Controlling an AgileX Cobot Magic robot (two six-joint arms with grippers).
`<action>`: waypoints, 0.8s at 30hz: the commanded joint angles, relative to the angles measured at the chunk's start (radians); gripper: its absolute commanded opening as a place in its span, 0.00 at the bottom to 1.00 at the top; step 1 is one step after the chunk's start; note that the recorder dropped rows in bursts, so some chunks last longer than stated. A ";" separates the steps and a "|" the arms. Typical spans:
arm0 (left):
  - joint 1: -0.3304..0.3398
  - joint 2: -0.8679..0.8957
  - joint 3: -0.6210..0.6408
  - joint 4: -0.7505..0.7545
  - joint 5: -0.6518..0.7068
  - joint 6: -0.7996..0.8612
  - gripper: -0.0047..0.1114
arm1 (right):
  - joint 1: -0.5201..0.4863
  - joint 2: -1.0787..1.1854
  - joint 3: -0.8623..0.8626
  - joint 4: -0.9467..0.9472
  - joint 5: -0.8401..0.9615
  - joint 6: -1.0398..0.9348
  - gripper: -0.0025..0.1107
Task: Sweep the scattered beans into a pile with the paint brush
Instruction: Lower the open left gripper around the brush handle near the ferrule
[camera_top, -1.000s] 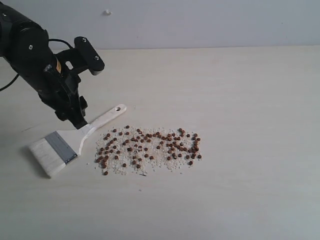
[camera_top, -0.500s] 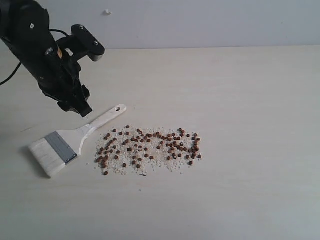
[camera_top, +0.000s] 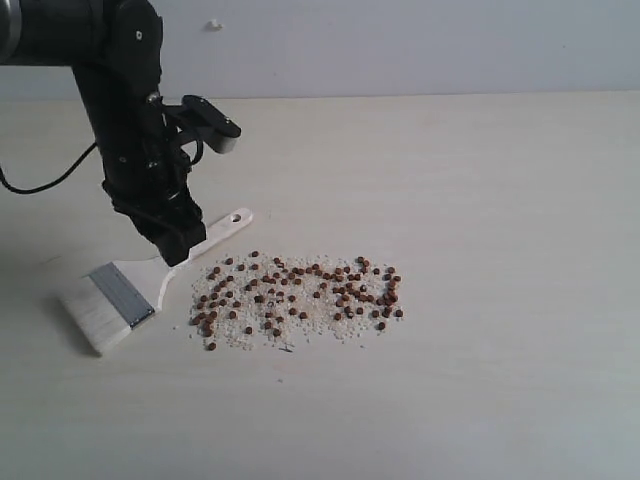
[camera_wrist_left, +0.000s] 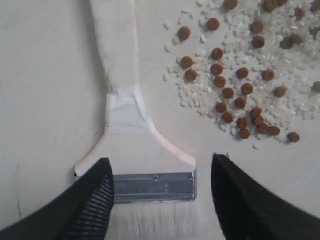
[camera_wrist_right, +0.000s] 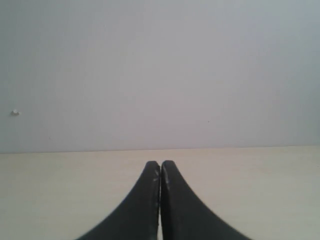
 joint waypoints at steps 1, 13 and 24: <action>-0.003 0.024 -0.014 -0.015 -0.026 0.027 0.52 | -0.004 -0.006 0.004 -0.003 -0.003 0.000 0.02; 0.078 0.058 -0.037 -0.119 -0.032 0.084 0.52 | -0.004 -0.006 0.004 -0.003 -0.003 0.000 0.02; 0.078 0.058 -0.035 -0.104 -0.071 0.088 0.52 | -0.004 -0.006 0.004 -0.003 -0.003 0.000 0.02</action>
